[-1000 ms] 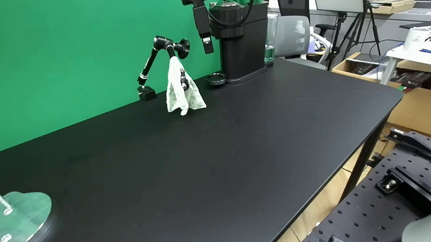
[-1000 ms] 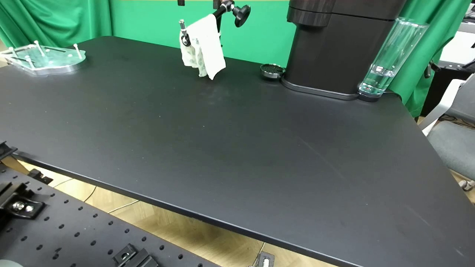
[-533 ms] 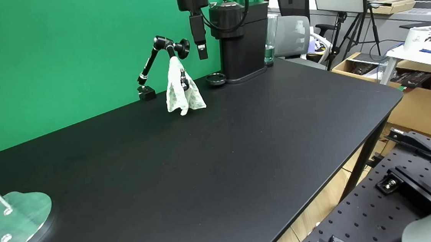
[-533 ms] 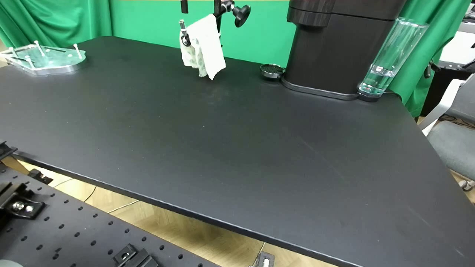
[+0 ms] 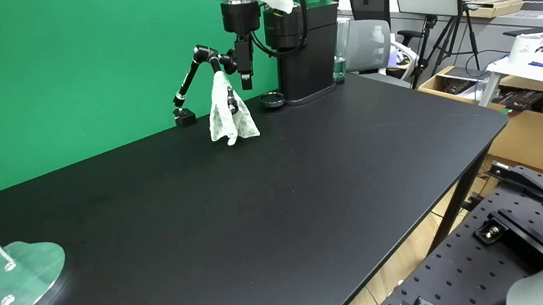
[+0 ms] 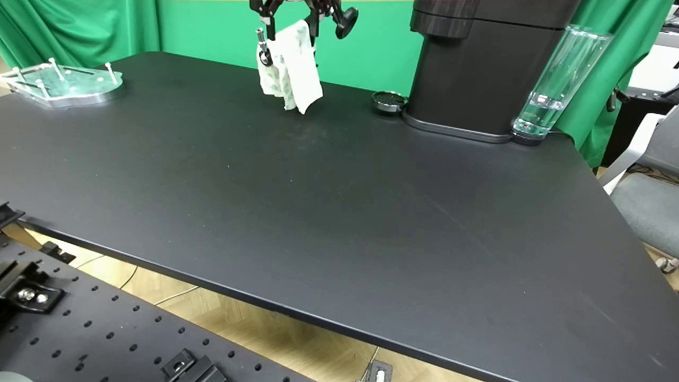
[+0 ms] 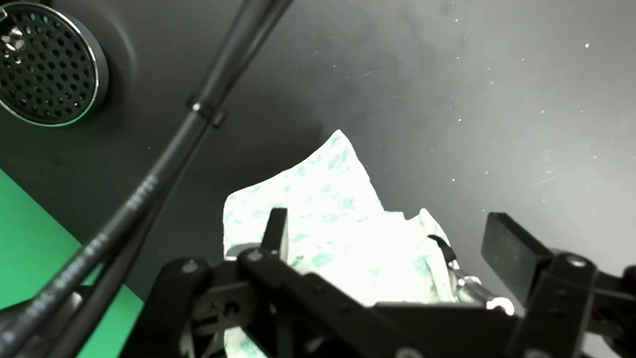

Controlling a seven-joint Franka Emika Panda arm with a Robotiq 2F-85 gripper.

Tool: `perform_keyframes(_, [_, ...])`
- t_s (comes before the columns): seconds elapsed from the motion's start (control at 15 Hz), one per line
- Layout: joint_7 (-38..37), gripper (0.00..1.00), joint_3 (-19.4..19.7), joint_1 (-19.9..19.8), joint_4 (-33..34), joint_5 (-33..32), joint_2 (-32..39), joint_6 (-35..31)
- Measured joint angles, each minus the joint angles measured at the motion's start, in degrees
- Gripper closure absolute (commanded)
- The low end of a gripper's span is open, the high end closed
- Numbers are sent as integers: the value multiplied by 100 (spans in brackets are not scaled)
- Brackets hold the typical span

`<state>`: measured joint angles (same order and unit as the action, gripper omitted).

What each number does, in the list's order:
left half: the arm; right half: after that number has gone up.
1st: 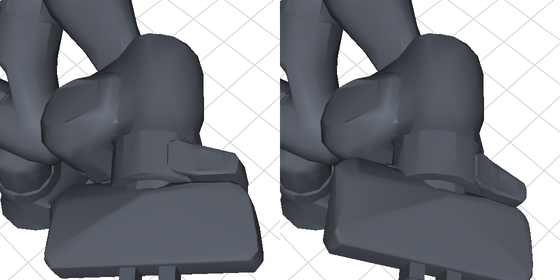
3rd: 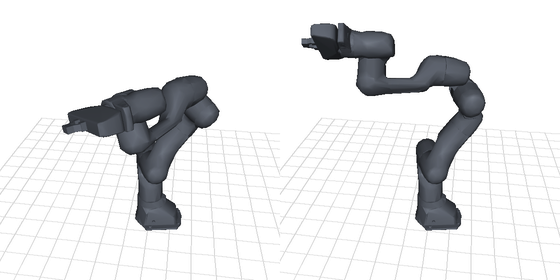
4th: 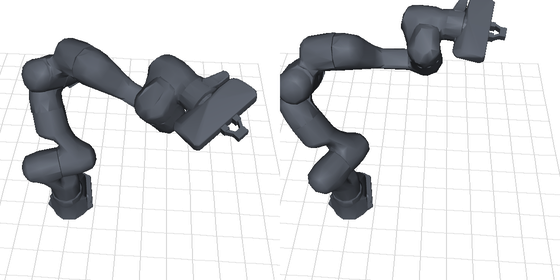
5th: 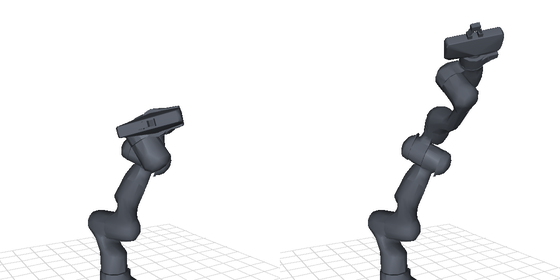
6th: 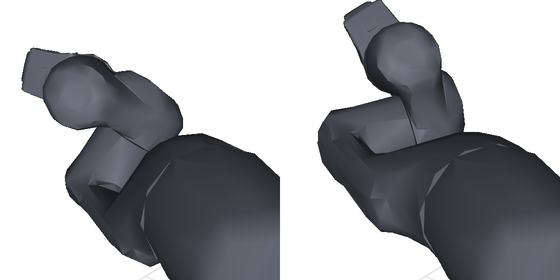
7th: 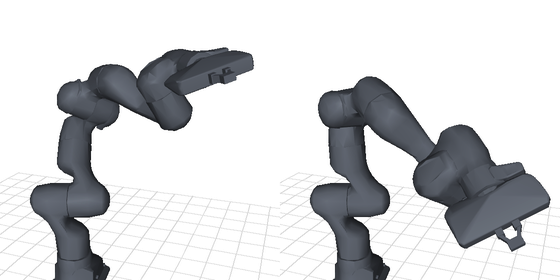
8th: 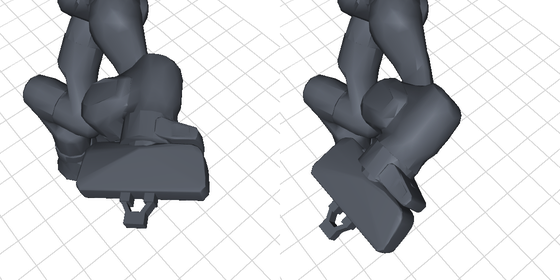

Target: Unhang the towel from the object and put it on the table

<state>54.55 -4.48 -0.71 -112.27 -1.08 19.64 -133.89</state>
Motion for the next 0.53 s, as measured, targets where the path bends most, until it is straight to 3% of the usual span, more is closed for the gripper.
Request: perform_keyframes(0.53, [154, 0, -93, -46, -1, -6, 210, -53])
